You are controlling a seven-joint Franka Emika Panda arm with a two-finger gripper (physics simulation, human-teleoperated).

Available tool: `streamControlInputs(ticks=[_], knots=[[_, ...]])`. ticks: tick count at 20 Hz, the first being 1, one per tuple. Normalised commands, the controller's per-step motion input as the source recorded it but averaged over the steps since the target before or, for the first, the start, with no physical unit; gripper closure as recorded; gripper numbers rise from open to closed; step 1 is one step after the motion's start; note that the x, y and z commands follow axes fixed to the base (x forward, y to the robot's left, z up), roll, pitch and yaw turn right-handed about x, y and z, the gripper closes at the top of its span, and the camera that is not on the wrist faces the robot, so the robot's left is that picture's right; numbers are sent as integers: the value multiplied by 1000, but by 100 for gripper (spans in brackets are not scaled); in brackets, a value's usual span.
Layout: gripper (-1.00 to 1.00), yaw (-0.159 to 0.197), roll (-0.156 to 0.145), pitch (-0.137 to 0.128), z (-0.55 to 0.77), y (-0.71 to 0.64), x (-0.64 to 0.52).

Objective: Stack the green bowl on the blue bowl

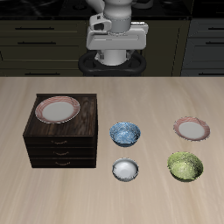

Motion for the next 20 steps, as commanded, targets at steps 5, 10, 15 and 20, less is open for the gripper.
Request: streamControlInputs(ticks=[5, 10, 15, 20], knots=[[-100, -12, 32, 25, -42, 223, 308], [-100, 10, 35, 2, 30, 265, 283], [-100, -8, 17, 10, 41, 281, 335], [-100, 11, 13, -7, 103, 372, 341]])
